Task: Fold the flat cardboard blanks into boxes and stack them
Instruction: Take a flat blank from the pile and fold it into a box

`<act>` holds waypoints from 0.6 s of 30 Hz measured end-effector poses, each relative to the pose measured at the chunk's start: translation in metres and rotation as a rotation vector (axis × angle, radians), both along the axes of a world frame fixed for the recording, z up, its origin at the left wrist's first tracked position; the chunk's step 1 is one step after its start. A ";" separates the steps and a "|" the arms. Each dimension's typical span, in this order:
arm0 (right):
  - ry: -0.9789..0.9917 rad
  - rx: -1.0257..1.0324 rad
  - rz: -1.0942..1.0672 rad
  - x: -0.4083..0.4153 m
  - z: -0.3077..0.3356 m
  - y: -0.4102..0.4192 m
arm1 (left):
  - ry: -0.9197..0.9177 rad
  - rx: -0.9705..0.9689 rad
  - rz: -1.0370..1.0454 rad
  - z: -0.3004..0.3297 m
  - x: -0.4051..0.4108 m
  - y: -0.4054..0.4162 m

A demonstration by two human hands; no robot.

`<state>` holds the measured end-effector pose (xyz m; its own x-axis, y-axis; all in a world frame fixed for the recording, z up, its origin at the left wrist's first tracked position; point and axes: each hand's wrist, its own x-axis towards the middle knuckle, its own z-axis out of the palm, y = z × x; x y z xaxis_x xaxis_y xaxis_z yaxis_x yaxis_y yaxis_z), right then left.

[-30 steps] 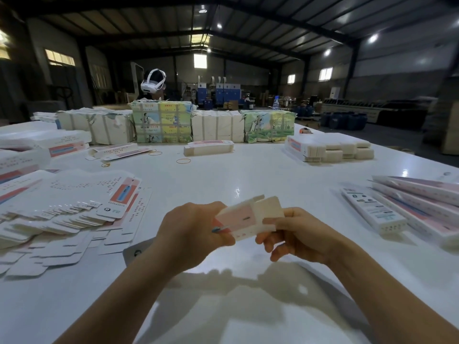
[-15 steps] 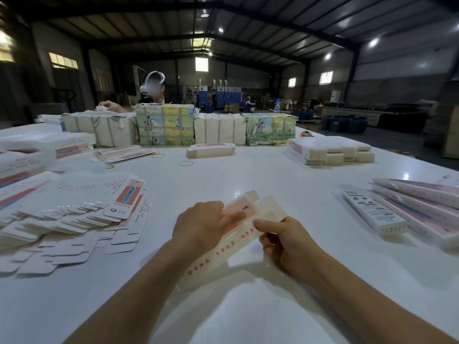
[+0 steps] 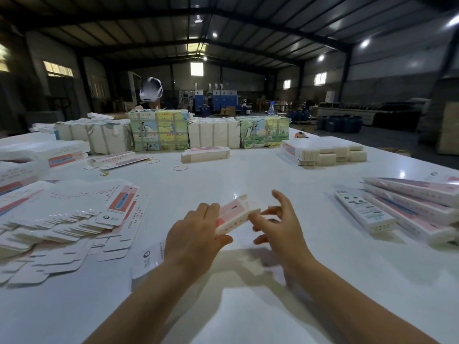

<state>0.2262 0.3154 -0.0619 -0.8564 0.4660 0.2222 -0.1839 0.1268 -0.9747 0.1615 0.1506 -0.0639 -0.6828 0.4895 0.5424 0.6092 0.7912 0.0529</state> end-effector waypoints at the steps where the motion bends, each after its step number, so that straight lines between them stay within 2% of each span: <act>1: 0.050 0.114 -0.103 0.002 0.000 -0.002 | 0.019 0.002 0.032 0.001 0.001 -0.002; 3: 0.179 0.255 -0.265 0.004 -0.001 -0.005 | 0.019 0.021 0.097 0.003 0.004 -0.003; 5: 0.247 0.360 -0.310 0.006 -0.001 -0.006 | 0.002 0.028 0.132 0.005 0.006 -0.001; 7: 0.259 0.423 -0.296 0.007 -0.003 -0.009 | -0.001 0.021 0.132 0.006 0.009 0.001; 13: 0.239 0.440 -0.161 0.008 -0.004 -0.018 | -0.080 0.092 0.051 0.009 0.020 0.008; 18: 0.253 0.556 -0.183 0.012 -0.001 -0.016 | -0.078 0.150 -0.032 0.007 0.018 0.002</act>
<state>0.2383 0.2992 -0.0626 -0.6632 0.3571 0.6577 -0.3268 0.6523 -0.6838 0.1800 0.1524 -0.0568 -0.7110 0.4291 0.5571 0.6233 0.7513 0.2167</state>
